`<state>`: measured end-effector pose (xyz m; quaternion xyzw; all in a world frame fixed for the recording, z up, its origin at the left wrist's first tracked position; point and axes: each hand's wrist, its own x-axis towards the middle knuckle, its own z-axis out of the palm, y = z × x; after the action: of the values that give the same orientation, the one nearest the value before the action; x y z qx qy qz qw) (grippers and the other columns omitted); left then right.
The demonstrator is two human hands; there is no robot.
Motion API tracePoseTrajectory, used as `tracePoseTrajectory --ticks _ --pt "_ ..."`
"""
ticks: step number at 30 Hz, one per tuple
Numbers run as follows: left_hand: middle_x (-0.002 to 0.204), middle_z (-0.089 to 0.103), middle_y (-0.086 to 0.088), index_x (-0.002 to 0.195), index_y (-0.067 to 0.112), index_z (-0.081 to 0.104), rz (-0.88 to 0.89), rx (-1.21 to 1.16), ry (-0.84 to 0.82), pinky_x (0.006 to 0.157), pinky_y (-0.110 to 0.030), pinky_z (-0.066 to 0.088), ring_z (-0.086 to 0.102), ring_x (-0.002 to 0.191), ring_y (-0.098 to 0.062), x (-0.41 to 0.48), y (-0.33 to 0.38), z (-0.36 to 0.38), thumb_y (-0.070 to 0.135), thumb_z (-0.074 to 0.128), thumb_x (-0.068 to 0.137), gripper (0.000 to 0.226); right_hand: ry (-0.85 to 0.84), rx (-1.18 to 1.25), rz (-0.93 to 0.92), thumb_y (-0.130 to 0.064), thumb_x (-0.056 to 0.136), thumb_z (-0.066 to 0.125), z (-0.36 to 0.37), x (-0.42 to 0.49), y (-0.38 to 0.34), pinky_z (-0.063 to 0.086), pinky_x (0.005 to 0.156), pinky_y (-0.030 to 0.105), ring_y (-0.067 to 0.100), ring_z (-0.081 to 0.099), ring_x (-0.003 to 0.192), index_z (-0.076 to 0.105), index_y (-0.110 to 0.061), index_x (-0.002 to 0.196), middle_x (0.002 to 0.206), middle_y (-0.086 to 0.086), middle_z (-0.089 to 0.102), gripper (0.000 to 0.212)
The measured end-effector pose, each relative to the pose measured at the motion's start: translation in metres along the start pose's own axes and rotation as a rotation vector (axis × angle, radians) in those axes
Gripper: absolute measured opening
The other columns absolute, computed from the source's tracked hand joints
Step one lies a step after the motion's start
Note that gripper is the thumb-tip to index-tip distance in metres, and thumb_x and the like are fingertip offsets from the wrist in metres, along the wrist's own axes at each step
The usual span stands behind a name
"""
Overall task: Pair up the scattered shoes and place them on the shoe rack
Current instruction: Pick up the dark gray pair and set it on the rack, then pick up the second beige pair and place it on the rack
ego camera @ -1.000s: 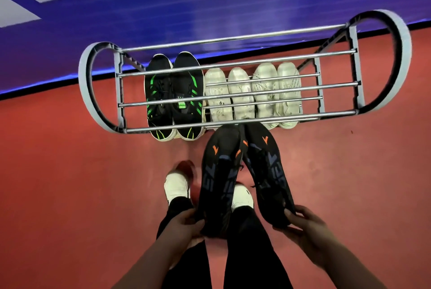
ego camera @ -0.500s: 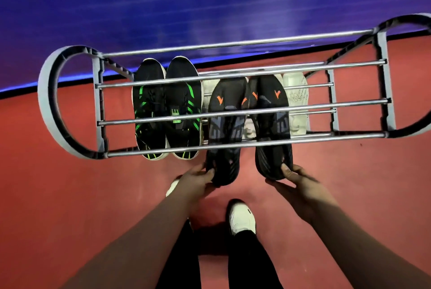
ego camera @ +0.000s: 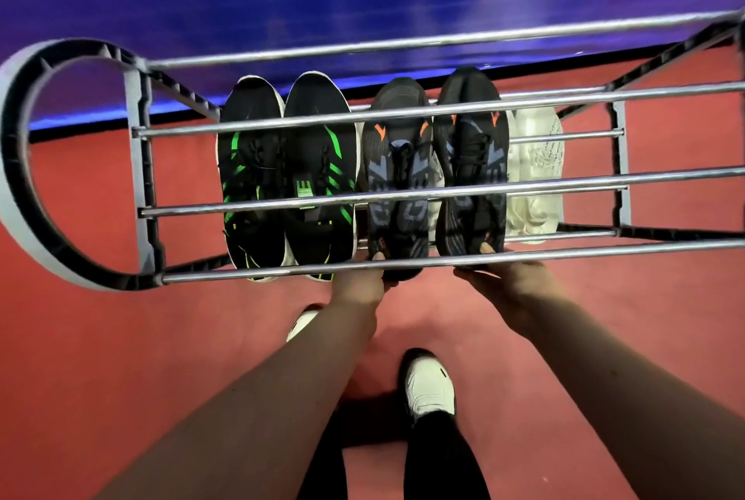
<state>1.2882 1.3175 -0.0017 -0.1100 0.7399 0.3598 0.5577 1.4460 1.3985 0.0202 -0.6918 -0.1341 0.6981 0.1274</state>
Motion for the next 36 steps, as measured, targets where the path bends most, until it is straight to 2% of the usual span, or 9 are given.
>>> tracePoseTrajectory --ticks 3,7,12,16,20,23,26,29,36 --pt "0.105 0.061 -0.025 0.100 0.003 0.058 0.002 -0.047 0.028 0.067 -0.030 0.054 0.061 0.074 -0.030 0.002 -0.003 0.002 0.004 0.047 0.095 0.012 -0.027 0.076 -0.037 0.000 0.095 0.048 0.005 -0.001 -0.001 0.060 0.070 0.029 0.031 0.063 0.084 0.059 -0.002 0.092 0.091 0.015 0.063 0.011" --pt "0.114 0.063 -0.028 0.113 -0.007 0.058 -0.024 -0.040 0.025 0.063 -0.026 0.056 0.066 0.091 -0.037 0.010 -0.010 0.001 0.005 0.050 0.093 0.025 -0.022 0.078 0.042 -0.004 0.096 0.049 0.011 -0.002 -0.002 0.058 0.064 0.025 0.029 0.062 0.079 0.057 0.000 0.094 0.090 0.015 0.061 0.009" --pt "0.110 0.065 -0.028 0.108 -0.009 0.061 -0.075 -0.048 0.037 0.082 -0.037 0.057 0.066 0.099 -0.040 0.014 -0.010 0.000 0.004 0.053 0.088 0.025 0.023 -0.175 0.022 0.000 0.096 0.047 0.018 0.006 -0.003 0.057 0.064 0.021 0.023 0.063 0.075 0.055 -0.007 0.085 0.078 0.009 0.062 0.015" --pt "0.098 0.062 -0.016 0.082 0.007 0.060 -0.099 -0.017 -0.013 0.094 -0.041 0.051 0.060 0.096 -0.030 0.003 -0.005 -0.005 0.003 0.051 0.091 0.014 0.079 -0.327 -0.054 -0.004 0.095 0.046 0.022 0.004 0.002 0.052 0.050 0.022 0.015 0.063 0.067 0.048 -0.019 0.105 0.101 0.008 0.065 0.019" --pt "0.102 0.056 -0.008 0.107 0.013 0.057 -0.125 -0.113 -0.021 0.076 -0.025 0.052 0.065 0.083 -0.022 -0.018 -0.004 -0.014 0.007 0.046 0.096 0.016 0.063 -0.530 -0.026 -0.007 0.094 0.047 0.012 -0.011 0.012 0.046 0.063 0.029 0.025 0.067 0.071 0.043 -0.022 0.127 0.110 0.007 0.059 0.036" --pt "0.099 0.056 -0.010 0.119 0.014 0.050 -0.181 -0.042 -0.033 0.066 -0.029 0.048 0.061 0.071 -0.023 -0.039 -0.013 -0.026 0.009 0.044 0.097 0.024 0.045 -0.724 -0.017 -0.009 0.093 0.052 0.001 -0.033 0.021 0.044 0.053 0.025 0.026 0.066 0.069 0.039 -0.018 0.140 0.109 0.012 0.062 0.050" --pt "0.087 0.061 -0.009 0.110 0.011 0.052 -0.220 -0.036 -0.022 0.062 -0.031 0.047 0.062 0.070 -0.024 -0.067 -0.021 -0.046 0.016 0.047 0.096 0.015 0.014 -0.850 0.004 -0.010 0.092 0.055 -0.008 -0.062 0.026 0.040 0.043 0.021 0.028 0.062 0.066 0.049 -0.007 0.131 0.093 0.014 0.060 0.040" --pt "0.082 0.063 -0.010 0.105 0.010 0.055 -0.207 -0.060 -0.008 0.061 -0.029 0.045 0.063 0.067 -0.024 -0.091 -0.025 -0.067 0.017 0.050 0.095 0.014 -0.005 -0.967 -0.019 -0.013 0.090 0.057 -0.009 -0.084 0.023 0.040 0.049 0.024 0.027 0.063 0.065 0.057 -0.001 0.119 0.087 0.014 0.061 0.031" --pt "0.079 0.061 -0.010 0.099 0.009 0.057 -0.213 -0.168 0.055 0.063 -0.028 0.042 0.058 0.064 -0.023 -0.128 -0.024 -0.134 0.019 0.053 0.093 0.012 -0.118 -1.218 -0.115 -0.019 0.089 0.058 0.041 -0.130 0.026 0.042 0.051 0.023 0.021 0.065 0.061 0.062 -0.009 0.101 0.084 0.013 0.067 0.017"
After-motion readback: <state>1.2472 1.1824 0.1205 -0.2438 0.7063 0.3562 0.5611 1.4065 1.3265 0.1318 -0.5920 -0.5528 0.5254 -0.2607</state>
